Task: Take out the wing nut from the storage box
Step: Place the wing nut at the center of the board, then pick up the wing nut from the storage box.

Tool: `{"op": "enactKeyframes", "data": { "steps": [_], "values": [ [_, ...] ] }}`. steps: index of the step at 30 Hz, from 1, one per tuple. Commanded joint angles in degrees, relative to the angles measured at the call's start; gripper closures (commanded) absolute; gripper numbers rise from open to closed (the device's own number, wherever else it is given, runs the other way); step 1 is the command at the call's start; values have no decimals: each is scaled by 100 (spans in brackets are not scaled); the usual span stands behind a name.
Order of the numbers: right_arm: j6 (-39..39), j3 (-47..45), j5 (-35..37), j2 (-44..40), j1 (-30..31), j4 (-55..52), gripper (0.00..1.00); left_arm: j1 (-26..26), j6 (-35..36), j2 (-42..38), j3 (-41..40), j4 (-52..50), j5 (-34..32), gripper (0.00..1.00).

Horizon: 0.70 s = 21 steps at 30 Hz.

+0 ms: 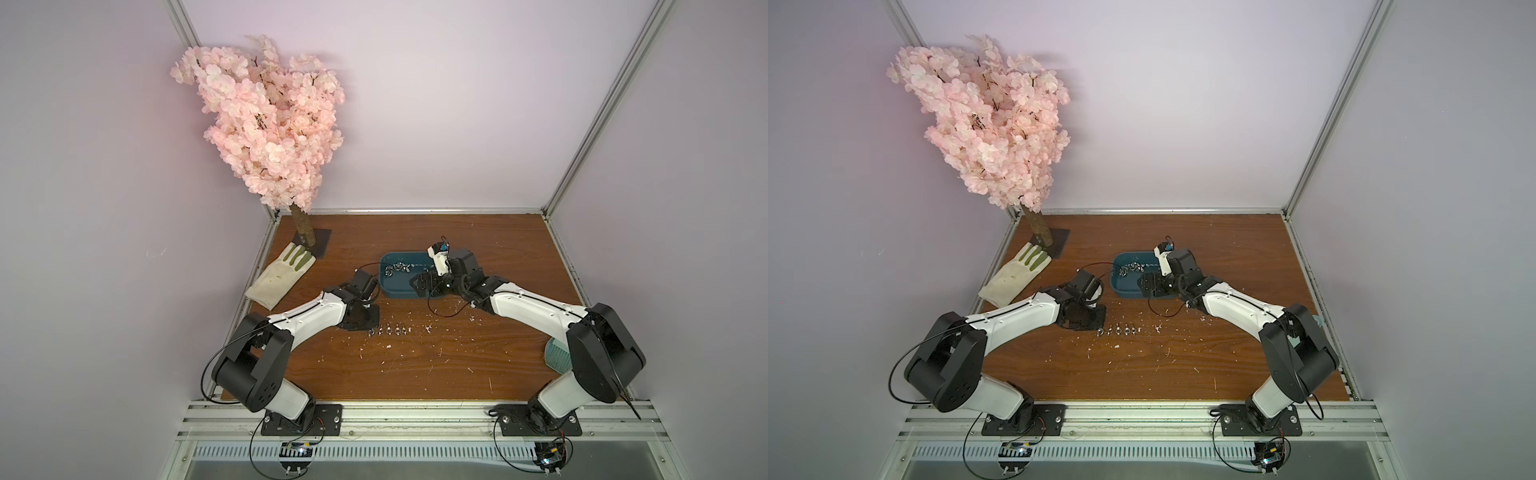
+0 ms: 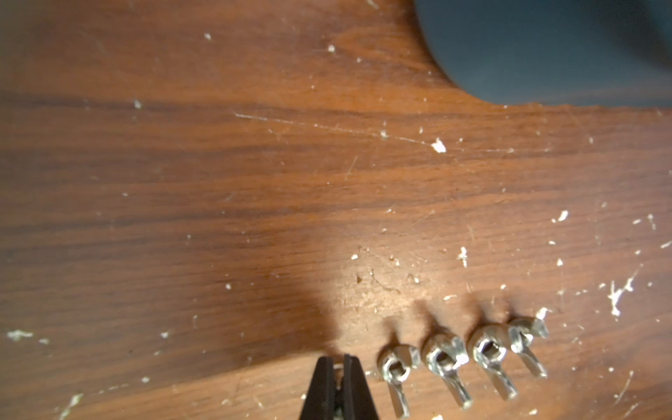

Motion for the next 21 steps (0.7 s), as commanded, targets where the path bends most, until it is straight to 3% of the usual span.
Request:
{"op": "enactKeyframes", "data": {
  "steps": [1,3,10,13,16,21],
  "values": [
    [-9,120,147,-98,34,-50,1,-68,-17,117,16,-141,-131,79],
    [-9,168,208,-63,33,-110,1,-64,-1,104,42,-149,-117,69],
    [-107,492,529,161,34,-451,2,-48,53,110,427,-310,-163,51],
    [-199,700,744,308,34,-643,8,58,113,94,715,-395,-162,34],
    [-298,1001,928,553,38,-929,13,271,166,89,979,-387,-20,4],
    [-382,1511,1195,1021,24,-1314,27,600,293,158,1468,-380,4,0]
  ]
}}
